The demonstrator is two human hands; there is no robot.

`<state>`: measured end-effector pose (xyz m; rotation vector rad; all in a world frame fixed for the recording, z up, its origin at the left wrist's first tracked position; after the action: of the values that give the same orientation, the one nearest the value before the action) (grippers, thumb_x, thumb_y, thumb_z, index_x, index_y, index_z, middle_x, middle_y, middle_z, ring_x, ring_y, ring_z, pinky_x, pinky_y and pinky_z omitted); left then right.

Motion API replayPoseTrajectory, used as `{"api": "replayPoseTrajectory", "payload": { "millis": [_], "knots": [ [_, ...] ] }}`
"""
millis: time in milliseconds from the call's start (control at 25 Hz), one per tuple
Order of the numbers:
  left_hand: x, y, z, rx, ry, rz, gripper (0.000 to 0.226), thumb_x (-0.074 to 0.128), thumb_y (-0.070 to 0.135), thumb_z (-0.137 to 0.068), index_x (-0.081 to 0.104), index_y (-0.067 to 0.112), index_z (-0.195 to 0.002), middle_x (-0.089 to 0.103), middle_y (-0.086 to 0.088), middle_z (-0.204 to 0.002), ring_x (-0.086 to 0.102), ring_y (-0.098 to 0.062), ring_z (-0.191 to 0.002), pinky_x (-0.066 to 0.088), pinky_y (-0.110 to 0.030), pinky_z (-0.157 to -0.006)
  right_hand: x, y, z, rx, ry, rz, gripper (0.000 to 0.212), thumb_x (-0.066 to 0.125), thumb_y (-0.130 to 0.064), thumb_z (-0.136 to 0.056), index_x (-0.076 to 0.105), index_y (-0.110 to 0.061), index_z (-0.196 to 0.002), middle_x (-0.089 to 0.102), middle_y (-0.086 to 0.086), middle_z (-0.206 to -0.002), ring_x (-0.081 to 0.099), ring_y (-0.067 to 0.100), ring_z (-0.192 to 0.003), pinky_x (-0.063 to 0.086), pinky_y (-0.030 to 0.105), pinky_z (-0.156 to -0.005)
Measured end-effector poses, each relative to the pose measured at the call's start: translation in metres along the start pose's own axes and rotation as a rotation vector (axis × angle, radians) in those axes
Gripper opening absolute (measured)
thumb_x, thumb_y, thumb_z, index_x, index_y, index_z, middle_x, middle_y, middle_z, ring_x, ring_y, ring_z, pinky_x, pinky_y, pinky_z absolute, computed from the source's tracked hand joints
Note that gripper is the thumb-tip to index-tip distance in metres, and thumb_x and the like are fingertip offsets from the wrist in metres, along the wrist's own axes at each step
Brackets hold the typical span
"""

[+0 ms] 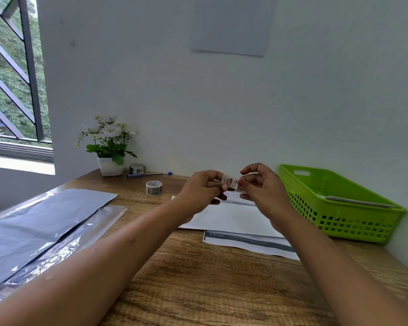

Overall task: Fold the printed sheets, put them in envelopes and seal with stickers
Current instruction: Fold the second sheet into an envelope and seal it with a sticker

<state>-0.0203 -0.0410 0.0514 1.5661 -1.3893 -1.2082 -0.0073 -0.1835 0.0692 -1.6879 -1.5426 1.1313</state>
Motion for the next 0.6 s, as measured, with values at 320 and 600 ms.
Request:
{"api": "replayPoseTrajectory", "payload": {
  "millis": [320,600],
  "knots": [
    [0.0045,-0.0022,0.0005,-0.007,-0.026,0.030,0.011,0.058,0.007,-0.091,0.061,0.018,-0.090,0.070,0.004,-0.081,0.064,-0.008,-0.067,0.054,-0.025,-0.071,-0.0013,0.0004,-0.0014,-0.013,0.019,-0.026,0.021,0.058,0.001,-0.089,0.058,-0.020,-0.087,0.064,0.011,-0.082,0.065,0.022,-0.081,0.056,0.027,-0.067],
    [0.0083,-0.0064,0.0009,-0.055,-0.062,0.078,0.009,0.059,0.012,-0.091,0.054,0.018,-0.093,0.073,-0.001,-0.087,0.066,-0.008,-0.064,0.053,-0.026,-0.068,-0.0026,-0.0045,0.0004,-0.038,0.041,-0.006,0.019,0.058,0.001,-0.089,0.057,-0.018,-0.091,0.068,0.008,-0.082,0.067,0.021,-0.082,0.058,0.030,-0.072]
  ]
}}
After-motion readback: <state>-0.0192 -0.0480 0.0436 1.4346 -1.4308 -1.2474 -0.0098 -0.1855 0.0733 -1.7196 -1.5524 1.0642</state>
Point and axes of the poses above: each hand's wrist, its own z-axis away from the middle knuckle, its own x-axis out of the palm, y = z × x, the point moved 8 cm from there along -z, towards the middle knuckle
